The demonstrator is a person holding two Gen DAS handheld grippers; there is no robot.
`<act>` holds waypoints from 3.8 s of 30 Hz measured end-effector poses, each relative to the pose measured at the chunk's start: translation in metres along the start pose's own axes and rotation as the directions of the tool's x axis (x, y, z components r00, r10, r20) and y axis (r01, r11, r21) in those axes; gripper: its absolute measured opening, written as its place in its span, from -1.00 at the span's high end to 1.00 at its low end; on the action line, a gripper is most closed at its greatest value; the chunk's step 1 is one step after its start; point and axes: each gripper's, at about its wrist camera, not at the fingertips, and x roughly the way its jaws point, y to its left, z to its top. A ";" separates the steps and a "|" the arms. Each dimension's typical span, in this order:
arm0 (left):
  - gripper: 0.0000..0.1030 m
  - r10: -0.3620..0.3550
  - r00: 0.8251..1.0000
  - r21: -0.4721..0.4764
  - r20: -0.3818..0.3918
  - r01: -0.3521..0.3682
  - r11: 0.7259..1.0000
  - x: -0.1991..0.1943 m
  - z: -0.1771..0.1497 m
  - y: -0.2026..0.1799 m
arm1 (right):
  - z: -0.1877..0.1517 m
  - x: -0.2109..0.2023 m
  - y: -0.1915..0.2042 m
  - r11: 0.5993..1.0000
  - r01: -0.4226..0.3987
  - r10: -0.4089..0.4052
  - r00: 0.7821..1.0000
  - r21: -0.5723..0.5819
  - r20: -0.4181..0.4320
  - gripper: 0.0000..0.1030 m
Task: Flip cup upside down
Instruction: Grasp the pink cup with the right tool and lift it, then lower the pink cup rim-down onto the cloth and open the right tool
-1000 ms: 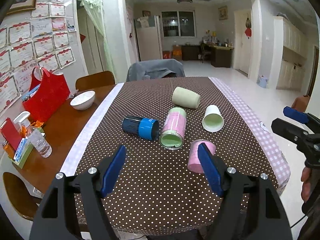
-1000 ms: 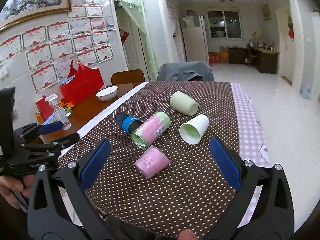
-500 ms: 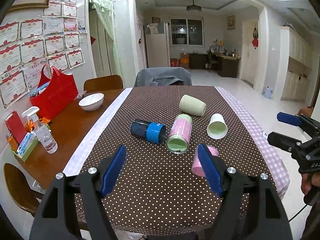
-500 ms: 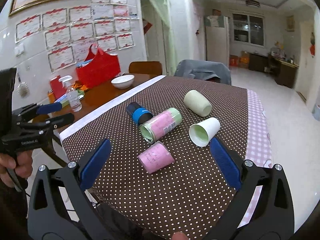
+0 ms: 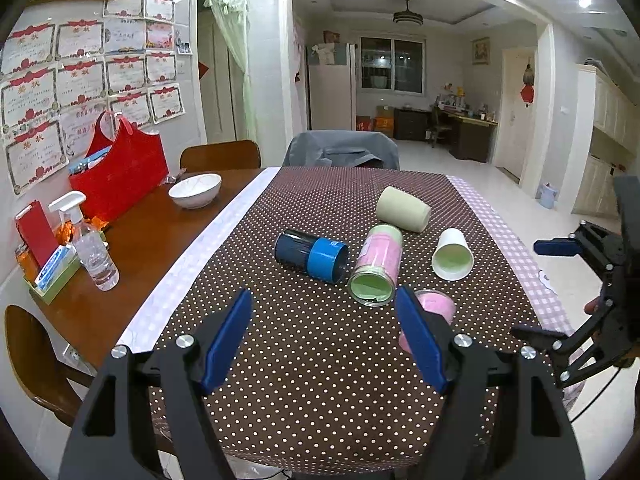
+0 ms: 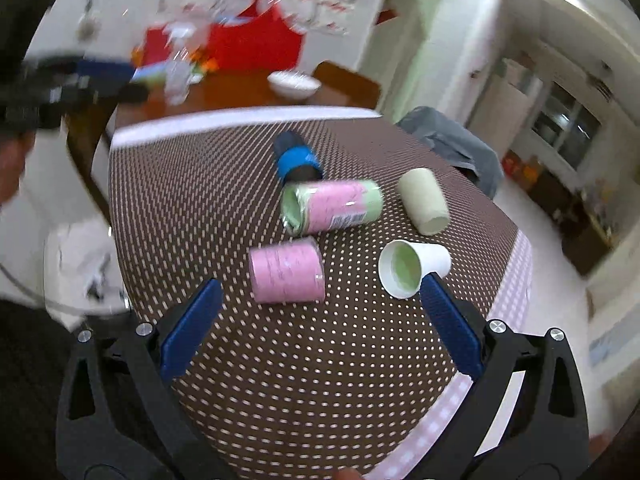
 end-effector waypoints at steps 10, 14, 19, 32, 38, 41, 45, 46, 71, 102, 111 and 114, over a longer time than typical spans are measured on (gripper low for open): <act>-0.42 0.018 0.998 0.002 -0.060 -0.018 1.000 0.027 -0.002 -0.003 | 0.003 0.048 0.001 0.971 -0.129 0.110 0.988 -0.199 -0.107 -0.88; -0.42 0.016 0.996 0.007 -0.090 -0.016 1.000 0.044 -0.001 -0.007 | 0.006 0.064 0.001 0.937 -0.169 0.128 0.981 -0.307 -0.148 -0.88; -0.42 0.027 0.992 -0.013 -0.124 -0.029 0.999 0.065 0.000 -0.004 | 0.004 0.082 0.015 0.821 -0.192 0.091 0.974 -0.537 -0.208 -0.88; -0.42 0.075 0.968 -0.073 -0.240 -0.096 0.993 0.114 -0.008 0.011 | 0.016 0.120 0.045 0.475 -0.386 0.142 0.921 -0.791 -0.364 -0.54; -0.42 0.078 0.961 -0.099 -0.266 -0.107 0.989 0.124 -0.011 0.017 | 0.014 0.136 0.065 0.334 -0.432 0.101 0.900 -0.838 -0.424 -0.50; -0.42 0.079 0.958 -0.106 -0.277 -0.112 0.988 0.128 -0.014 0.020 | 0.009 0.147 0.072 0.299 -0.459 0.069 0.885 -0.836 -0.461 -0.38; -0.42 0.067 0.955 -0.118 -0.288 -0.105 0.987 0.131 -0.017 0.025 | 0.017 0.159 0.063 0.388 -0.508 0.093 0.852 -0.769 -0.516 -0.24; -0.42 0.064 0.955 -0.118 -0.289 -0.102 0.988 0.132 -0.018 0.026 | 0.022 0.159 0.057 0.430 -0.519 0.116 0.843 -0.739 -0.525 -0.24; -0.42 -0.063 0.980 -0.079 -0.190 0.049 0.996 0.098 -0.018 0.018 | 0.051 0.126 -0.089 0.884 -0.380 0.424 0.897 0.271 -0.124 -0.23; -0.42 -0.081 0.990 -0.074 -0.117 0.073 0.995 0.057 -0.030 0.031 | -0.008 0.131 -0.040 0.705 0.021 -0.035 0.999 0.709 0.005 -0.43; -0.42 -0.081 0.994 -0.036 -0.077 0.078 0.996 0.031 -0.037 0.016 | -0.015 0.078 -0.027 0.670 -0.022 -0.048 0.996 0.742 0.073 -0.88; -0.42 -0.073 0.996 -0.025 -0.049 0.072 0.997 0.018 -0.036 0.010 | -0.015 0.057 -0.022 0.660 -0.002 -0.087 0.993 0.751 0.079 -0.88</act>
